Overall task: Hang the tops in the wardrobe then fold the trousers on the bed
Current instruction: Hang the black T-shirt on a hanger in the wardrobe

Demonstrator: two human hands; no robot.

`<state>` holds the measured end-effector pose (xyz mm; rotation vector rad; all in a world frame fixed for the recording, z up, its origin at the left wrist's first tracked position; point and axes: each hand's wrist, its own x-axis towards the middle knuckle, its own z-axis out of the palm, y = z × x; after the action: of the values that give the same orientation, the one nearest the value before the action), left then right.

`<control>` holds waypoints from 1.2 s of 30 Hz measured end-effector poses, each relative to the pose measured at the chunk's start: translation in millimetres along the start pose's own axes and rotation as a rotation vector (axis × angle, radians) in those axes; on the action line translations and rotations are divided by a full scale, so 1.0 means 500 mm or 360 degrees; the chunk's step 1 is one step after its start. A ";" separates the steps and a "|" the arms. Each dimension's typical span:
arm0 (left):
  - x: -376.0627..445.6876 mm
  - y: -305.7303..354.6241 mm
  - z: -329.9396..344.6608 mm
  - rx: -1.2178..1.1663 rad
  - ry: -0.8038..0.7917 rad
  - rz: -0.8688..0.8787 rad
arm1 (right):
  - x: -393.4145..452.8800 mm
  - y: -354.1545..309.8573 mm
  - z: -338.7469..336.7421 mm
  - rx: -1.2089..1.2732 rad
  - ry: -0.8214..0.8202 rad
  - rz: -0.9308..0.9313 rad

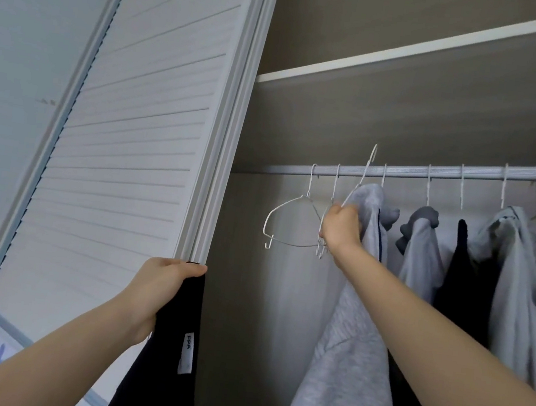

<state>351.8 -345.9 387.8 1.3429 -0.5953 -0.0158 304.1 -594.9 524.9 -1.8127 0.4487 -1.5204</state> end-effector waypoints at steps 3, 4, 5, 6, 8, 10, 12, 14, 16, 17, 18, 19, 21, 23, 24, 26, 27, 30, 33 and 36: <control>-0.010 0.005 -0.005 -0.0006 0.0042 0.0007 | -0.082 0.011 -0.022 -0.0195 -0.0060 -0.0283; -0.015 0.006 -0.008 0.0002 0.0058 0.0007 | -0.109 0.015 -0.033 -0.0218 -0.0059 -0.0359; -0.025 0.008 -0.009 0.0009 0.0070 -0.0004 | -0.138 0.021 -0.047 -0.0217 -0.0066 -0.0412; -0.033 0.011 -0.012 0.0020 0.0073 -0.0004 | -0.165 0.024 -0.057 -0.0194 -0.0071 -0.0477; -0.051 0.016 -0.020 0.0064 0.0073 -0.0010 | -0.225 0.034 -0.078 -0.0083 -0.0144 -0.0572; -0.072 0.022 -0.031 0.0112 0.0122 -0.0012 | -0.301 0.043 -0.105 -0.0016 -0.0247 -0.0626; -0.091 0.026 -0.038 0.0168 0.0195 0.0006 | -0.379 0.053 -0.132 0.0031 -0.0362 -0.0709; -0.115 0.032 -0.044 0.0213 0.0178 0.0007 | -0.462 0.051 -0.165 0.0143 -0.0452 -0.0734; -0.140 0.034 -0.048 0.0219 0.0130 -0.0007 | -0.541 0.050 -0.192 0.0276 -0.0473 -0.0746; -0.151 0.033 -0.050 0.0215 0.0104 -0.0021 | -0.575 0.049 -0.203 0.0318 -0.0469 -0.0744; -0.166 0.033 -0.052 0.0220 0.0074 -0.0040 | -0.610 0.047 -0.215 0.0353 -0.0484 -0.0712; -0.177 0.033 -0.051 0.0219 0.0048 -0.0050 | -0.629 0.045 -0.221 0.0389 -0.0524 -0.0646; -0.206 0.032 -0.054 0.0244 0.0018 -0.0079 | -0.657 0.029 -0.232 0.0523 -0.0654 -0.0366; -0.234 0.030 -0.064 0.0296 0.0005 -0.0088 | -0.668 0.008 -0.241 0.0694 -0.0768 0.0045; -0.244 0.028 -0.068 0.0333 -0.0003 -0.0080 | -0.669 0.000 -0.247 0.0771 -0.0794 0.0241; -0.266 0.020 -0.078 0.0432 -0.0027 -0.0067 | -0.682 0.001 -0.267 0.0806 -0.0805 0.0499; -0.275 0.017 -0.084 0.0497 -0.0042 -0.0063 | -0.692 0.006 -0.279 0.0779 -0.0809 0.0541; -0.290 0.013 -0.101 0.0716 -0.0058 -0.0031 | -0.719 0.021 -0.319 0.0730 -0.0865 0.0501; -0.289 0.013 -0.119 0.1001 -0.0035 0.0118 | -0.719 0.022 -0.363 0.0651 -0.0905 0.0396; -0.282 0.012 -0.133 0.1237 0.0024 0.0237 | -0.702 0.014 -0.404 0.0558 -0.1094 0.0349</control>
<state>257.0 -235.9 330.9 2.0387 -0.7211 0.3808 26.8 -426.0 282.9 -1.7931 0.0341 -0.7012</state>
